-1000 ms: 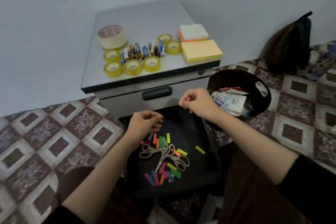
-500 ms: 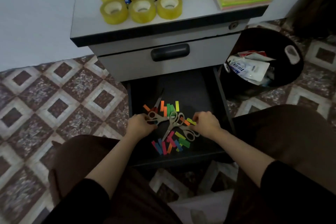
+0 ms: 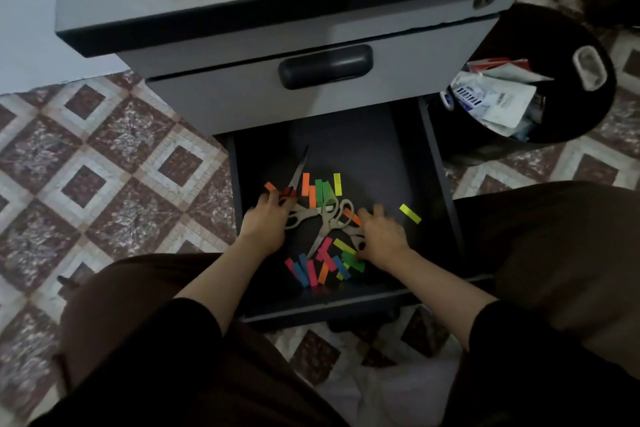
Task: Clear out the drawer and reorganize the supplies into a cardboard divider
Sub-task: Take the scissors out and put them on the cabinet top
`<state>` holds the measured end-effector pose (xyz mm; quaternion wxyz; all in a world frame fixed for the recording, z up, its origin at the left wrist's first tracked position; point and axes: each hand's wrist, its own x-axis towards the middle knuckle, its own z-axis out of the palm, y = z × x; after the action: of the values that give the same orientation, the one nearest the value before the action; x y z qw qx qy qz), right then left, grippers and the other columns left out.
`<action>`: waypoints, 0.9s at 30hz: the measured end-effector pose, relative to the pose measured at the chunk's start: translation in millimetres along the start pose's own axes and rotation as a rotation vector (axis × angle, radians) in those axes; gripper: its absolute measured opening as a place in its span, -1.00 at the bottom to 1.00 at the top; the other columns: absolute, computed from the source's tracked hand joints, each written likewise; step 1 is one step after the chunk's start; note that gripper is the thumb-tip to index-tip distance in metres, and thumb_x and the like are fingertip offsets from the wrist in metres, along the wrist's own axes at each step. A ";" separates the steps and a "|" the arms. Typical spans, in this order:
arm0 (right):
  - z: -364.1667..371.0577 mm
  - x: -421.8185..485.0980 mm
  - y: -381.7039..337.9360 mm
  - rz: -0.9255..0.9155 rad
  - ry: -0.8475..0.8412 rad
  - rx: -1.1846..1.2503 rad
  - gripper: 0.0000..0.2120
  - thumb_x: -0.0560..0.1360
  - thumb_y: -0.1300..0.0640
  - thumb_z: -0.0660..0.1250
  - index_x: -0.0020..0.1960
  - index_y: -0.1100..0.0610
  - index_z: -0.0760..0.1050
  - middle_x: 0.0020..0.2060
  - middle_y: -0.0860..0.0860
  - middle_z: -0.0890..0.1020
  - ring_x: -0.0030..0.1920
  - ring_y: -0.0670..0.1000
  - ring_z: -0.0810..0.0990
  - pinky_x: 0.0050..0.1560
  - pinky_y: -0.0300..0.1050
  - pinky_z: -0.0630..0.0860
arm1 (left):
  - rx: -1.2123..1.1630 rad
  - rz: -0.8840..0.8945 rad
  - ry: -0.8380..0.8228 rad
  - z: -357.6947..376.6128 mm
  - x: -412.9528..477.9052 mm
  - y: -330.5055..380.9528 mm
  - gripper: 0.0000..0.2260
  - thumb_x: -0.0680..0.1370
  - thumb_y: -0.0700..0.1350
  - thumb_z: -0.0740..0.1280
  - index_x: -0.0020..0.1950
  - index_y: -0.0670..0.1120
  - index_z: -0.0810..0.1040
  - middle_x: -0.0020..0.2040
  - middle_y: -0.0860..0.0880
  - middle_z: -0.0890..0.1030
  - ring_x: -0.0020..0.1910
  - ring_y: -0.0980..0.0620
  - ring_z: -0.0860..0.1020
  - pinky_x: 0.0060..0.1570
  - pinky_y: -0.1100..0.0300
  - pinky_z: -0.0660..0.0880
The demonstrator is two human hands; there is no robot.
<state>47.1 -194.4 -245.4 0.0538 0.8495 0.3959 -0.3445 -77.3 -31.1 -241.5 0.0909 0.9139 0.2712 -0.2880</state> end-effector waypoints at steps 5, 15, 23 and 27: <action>2.3 3.4 4.4 -0.026 -0.020 -0.038 -0.35 0.42 0.16 0.44 0.40 0.17 0.20 0.31 0.17 0.29 0.26 0.20 0.39 0.15 0.01 0.45 | -0.008 -0.011 0.037 -2.0 0.4 1.4 -0.36 0.51 -0.09 0.34 0.51 -0.02 0.09 0.36 -0.17 0.25 0.31 -0.15 0.31 0.09 0.00 0.46; -23.4 -6.9 14.7 0.062 -0.012 0.014 -0.32 0.36 -0.05 0.48 0.35 0.17 0.29 0.29 0.16 0.33 0.22 0.15 0.47 0.12 -0.05 0.48 | -0.114 -0.081 0.033 -28.0 -17.9 13.0 -0.48 0.42 -0.06 0.46 0.30 -0.19 0.39 0.34 -0.20 0.26 0.09 -0.15 0.52 0.00 0.08 0.49; -64.1 -32.6 13.5 0.022 0.138 0.167 -0.36 0.36 -0.01 0.49 0.31 0.19 0.30 0.20 0.17 0.41 0.17 0.15 0.48 0.07 -0.07 0.46 | -0.172 -0.091 0.203 -47.6 -52.1 19.9 -0.47 0.39 0.07 0.44 0.29 -0.10 0.44 0.18 -0.10 0.40 0.17 -0.08 0.43 0.01 0.07 0.49; -90.1 -53.6 13.1 -0.125 0.318 0.335 -0.43 0.33 0.02 0.50 0.23 0.19 0.38 0.12 0.14 0.47 0.08 0.11 0.51 0.04 -0.09 0.49 | -0.246 -0.065 0.358 -67.6 -71.0 23.4 -0.47 0.40 0.13 0.41 0.29 -0.07 0.45 0.13 -0.07 0.43 0.16 -0.03 0.40 0.02 0.15 0.44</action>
<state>81.2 -204.6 -145.9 -0.1723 0.8640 0.3884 -0.2700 -81.0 -60.3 -145.1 0.1428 0.9233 0.3452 -0.0887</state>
